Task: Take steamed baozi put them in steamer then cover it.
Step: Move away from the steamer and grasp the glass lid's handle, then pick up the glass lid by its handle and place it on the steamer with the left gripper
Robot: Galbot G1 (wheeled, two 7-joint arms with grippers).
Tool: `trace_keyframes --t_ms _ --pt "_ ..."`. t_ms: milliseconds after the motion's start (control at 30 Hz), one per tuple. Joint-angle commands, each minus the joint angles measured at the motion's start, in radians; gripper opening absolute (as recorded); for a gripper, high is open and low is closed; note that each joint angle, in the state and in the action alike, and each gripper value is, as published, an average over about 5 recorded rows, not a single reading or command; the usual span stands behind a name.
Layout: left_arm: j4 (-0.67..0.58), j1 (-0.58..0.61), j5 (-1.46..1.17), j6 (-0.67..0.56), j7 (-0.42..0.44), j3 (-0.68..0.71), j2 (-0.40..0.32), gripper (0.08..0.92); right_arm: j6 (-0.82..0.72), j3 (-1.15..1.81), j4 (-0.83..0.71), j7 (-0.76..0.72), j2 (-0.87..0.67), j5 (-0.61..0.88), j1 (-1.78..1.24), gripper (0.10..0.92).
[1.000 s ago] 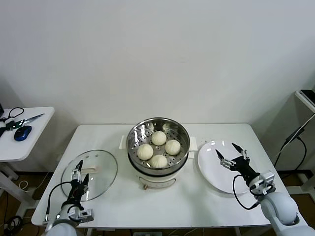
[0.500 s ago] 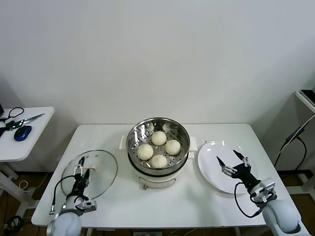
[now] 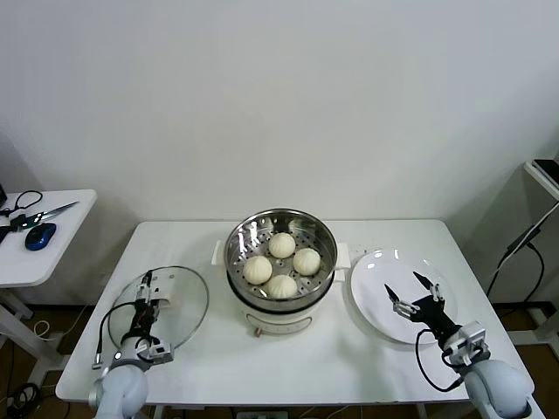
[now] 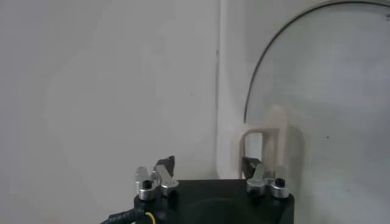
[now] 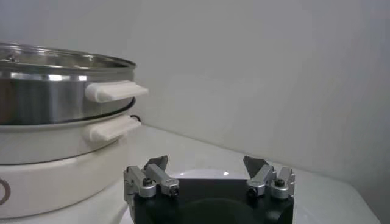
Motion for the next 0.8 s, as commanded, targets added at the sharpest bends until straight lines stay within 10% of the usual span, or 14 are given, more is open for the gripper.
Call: trace_keyframes --t_ms 33,567,800 --pt "0.027 -0.007 -0.004 -0.008 -0.011 0.001 0.003 0.628 0.006 0.002 -0.007 -0.004 0.005 -0.014 0.000 0.823" --pt "-0.098 0.062 -0.054 -0.023 -0.036 -0.007 0.021 0.177 0.014 0.010 -0.024 -0.010 0.004 -0.026 0.015 0.823" --pt "-0.337 0.178 -0.086 0.038 -0.020 -0.027 0.082 0.148 0.023 0.025 -0.038 -0.014 -0.006 -0.025 0.020 0.823"
